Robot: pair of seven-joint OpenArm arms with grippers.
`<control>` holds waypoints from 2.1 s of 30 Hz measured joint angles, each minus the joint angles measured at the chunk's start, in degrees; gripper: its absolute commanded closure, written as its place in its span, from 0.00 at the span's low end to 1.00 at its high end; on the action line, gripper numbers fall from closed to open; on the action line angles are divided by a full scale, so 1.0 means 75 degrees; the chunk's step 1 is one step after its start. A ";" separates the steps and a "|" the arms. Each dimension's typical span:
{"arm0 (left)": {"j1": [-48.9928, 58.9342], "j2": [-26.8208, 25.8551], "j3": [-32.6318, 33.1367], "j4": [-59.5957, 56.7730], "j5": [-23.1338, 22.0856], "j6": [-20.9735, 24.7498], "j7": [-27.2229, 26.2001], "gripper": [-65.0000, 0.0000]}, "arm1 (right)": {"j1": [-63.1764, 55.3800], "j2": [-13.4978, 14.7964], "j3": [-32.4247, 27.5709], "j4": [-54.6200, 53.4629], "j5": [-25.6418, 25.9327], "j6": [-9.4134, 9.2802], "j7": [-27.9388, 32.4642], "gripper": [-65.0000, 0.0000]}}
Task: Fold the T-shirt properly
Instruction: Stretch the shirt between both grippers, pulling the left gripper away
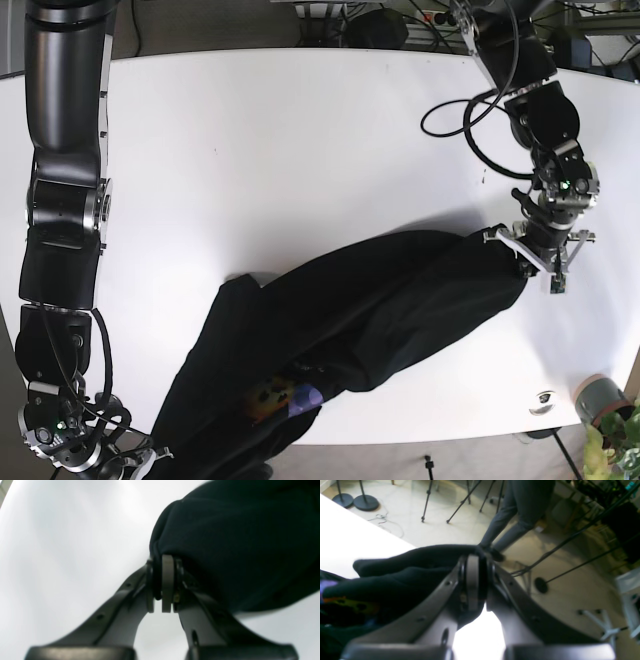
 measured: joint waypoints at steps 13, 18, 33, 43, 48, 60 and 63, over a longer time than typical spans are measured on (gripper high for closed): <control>-0.2401 -0.0769 -0.0099 -0.0265 -0.0044 -0.0026 0.1035 1.00 | 0.0723 0.0321 0.0015 -0.0405 -0.0140 0.0003 0.0102 0.97; -0.3095 -0.0918 -0.0565 -0.0484 -0.0058 -0.0050 0.1215 1.00 | 0.0831 0.0562 0.0213 -0.0393 -0.0137 0.0041 0.0119 0.97; -0.3063 -0.1233 -0.0618 -0.0982 -0.0108 -0.0189 0.1218 1.00 | 0.0082 0.0801 0.1000 0.0093 -0.0166 0.0061 -0.0259 0.97; -0.2544 -0.0962 -0.0647 -0.1020 -0.0082 -0.0280 0.1259 1.00 | -0.1393 0.0650 0.1358 0.1288 -0.0073 0.0143 -0.0446 0.97; -0.2224 -0.0970 -0.0924 -0.1017 -0.0047 -0.0271 0.1253 1.00 | -0.2084 0.0423 0.1964 0.1623 -0.0166 0.0041 -0.0781 0.97; -0.1061 -0.0968 -0.1294 -0.1003 -0.0073 -0.1139 0.1241 1.00 | -0.4497 0.0020 0.3025 0.3748 -0.0154 0.0006 -0.1402 0.97; -0.0717 -0.0965 -0.1338 -0.0991 -0.0076 -0.1303 0.1198 1.00 | -0.5094 -0.0152 0.3316 0.4310 -0.0093 0.0070 -0.1463 0.97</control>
